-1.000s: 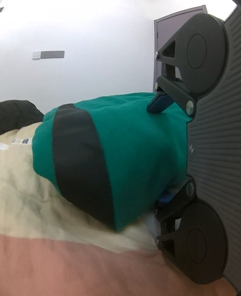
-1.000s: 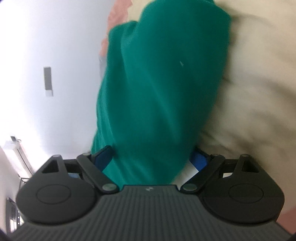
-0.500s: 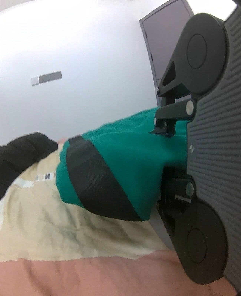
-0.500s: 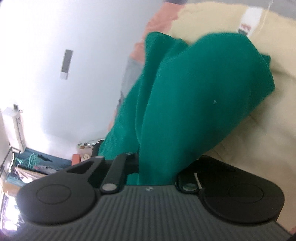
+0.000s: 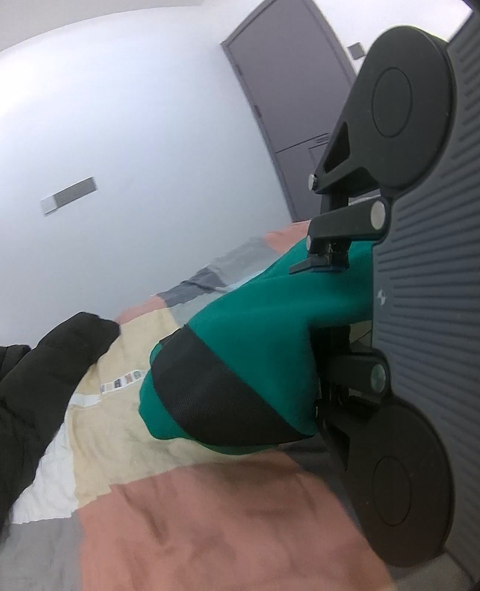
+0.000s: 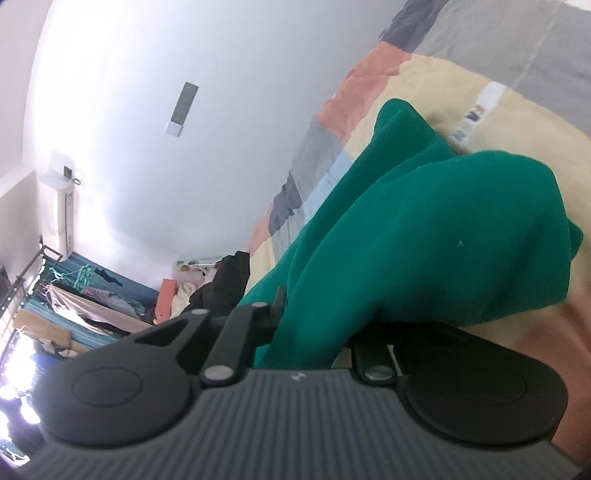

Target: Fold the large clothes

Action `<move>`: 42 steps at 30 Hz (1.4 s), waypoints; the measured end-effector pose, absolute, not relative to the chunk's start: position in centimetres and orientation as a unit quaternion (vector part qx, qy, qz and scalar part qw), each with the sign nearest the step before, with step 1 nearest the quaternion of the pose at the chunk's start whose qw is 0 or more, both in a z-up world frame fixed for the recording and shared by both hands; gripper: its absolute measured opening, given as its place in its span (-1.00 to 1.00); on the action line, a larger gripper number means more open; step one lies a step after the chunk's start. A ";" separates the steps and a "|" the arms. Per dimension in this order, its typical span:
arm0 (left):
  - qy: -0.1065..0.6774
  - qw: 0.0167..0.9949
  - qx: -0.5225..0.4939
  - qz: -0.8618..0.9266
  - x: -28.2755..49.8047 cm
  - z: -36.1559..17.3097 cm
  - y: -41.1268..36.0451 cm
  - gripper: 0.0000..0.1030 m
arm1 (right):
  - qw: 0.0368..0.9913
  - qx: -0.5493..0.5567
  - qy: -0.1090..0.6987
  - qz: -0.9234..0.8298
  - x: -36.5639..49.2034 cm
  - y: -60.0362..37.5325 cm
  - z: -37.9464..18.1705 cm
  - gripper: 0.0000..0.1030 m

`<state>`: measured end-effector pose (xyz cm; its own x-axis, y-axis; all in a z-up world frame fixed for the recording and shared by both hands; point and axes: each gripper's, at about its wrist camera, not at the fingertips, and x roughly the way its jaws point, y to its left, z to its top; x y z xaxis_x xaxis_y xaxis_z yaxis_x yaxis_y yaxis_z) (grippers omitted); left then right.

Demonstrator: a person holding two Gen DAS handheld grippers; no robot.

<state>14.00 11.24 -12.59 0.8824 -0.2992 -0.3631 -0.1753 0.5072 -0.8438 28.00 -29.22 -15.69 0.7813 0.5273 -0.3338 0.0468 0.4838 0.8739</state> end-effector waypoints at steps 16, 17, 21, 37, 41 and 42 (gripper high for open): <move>0.223 0.817 -0.525 -0.079 13.5 -13.0 12.0 -0.01 | 0.820 0.478 0.264 0.171 26.5 -30.1 -14.7 0.01; 0.215 0.820 -0.524 -0.084 13.5 -12.6 12.0 0.05 | 0.827 0.470 0.255 0.175 26.6 -30.1 -14.3 0.01; 0.192 0.839 -0.498 -0.102 14.5 -11.1 11.9 0.16 | 0.848 0.437 0.240 0.180 28.1 -29.6 -13.2 0.01; 0.129 0.892 -0.418 -0.114 24.7 -9.3 12.3 0.29 | 0.904 0.315 0.210 0.201 38.0 -27.6 -11.3 0.01; 0.146 0.918 -0.360 -0.086 28.0 -9.8 11.9 0.29 | 0.911 0.303 0.182 0.213 39.3 -27.8 -11.2 0.20; 0.153 0.921 -0.349 -0.080 29.0 -10.2 12.0 0.29 | 0.913 0.299 0.179 0.213 39.7 -27.7 -11.3 0.29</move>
